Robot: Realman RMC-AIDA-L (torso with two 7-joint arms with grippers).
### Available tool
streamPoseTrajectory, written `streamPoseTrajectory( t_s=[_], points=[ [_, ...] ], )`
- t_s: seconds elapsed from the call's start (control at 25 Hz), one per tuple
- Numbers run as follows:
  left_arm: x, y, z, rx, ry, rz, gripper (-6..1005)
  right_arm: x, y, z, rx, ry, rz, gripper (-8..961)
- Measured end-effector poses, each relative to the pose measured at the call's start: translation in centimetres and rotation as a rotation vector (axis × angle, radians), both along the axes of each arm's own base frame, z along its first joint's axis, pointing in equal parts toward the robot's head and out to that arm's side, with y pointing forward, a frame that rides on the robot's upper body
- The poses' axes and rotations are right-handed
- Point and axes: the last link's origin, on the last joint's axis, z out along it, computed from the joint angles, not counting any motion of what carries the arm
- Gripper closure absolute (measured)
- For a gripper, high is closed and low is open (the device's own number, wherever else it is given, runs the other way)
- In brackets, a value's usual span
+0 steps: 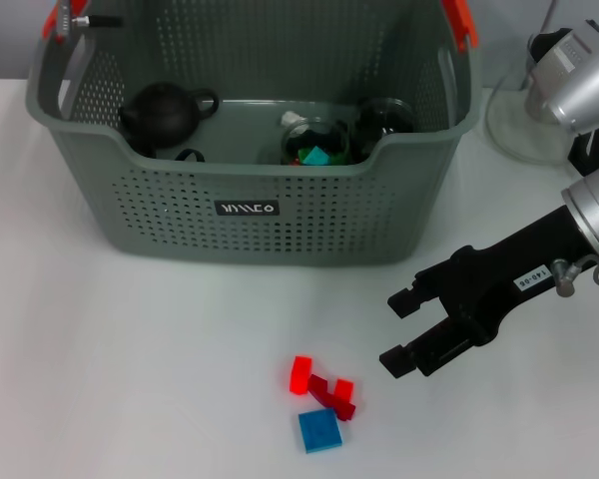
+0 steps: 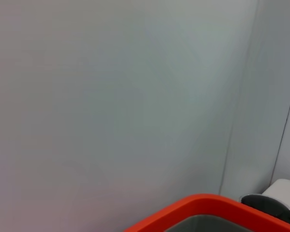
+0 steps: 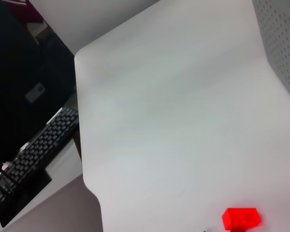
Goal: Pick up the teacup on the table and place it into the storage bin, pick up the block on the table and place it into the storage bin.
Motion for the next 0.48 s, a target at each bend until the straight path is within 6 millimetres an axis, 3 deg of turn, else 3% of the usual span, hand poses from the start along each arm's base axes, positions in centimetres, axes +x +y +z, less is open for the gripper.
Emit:
streamPoseTrajectory(
  t_s=[0.04,0.12,0.32,0.48],
  points=[
    [0.0,-0.2,0.3,-0.001,-0.003,-0.003,299,0.0,0.0,0.0,0.000,0.000,0.002,15],
    [0.2,-1.4,1.2,-0.026,-0.019,-0.036,102,0.1,0.0,-0.1,-0.003,0.001,0.002,15],
    [1.0,-7.8,2.0,-0.198,-0.003,-0.281,76,0.2,0.1,-0.1,0.005,0.003,0.001,14],
    [-0.2,-13.2,1.6,-0.317,0.054,-0.414,55,0.3,0.1,-0.1,0.005,0.005,-0.002,14]
  ],
)
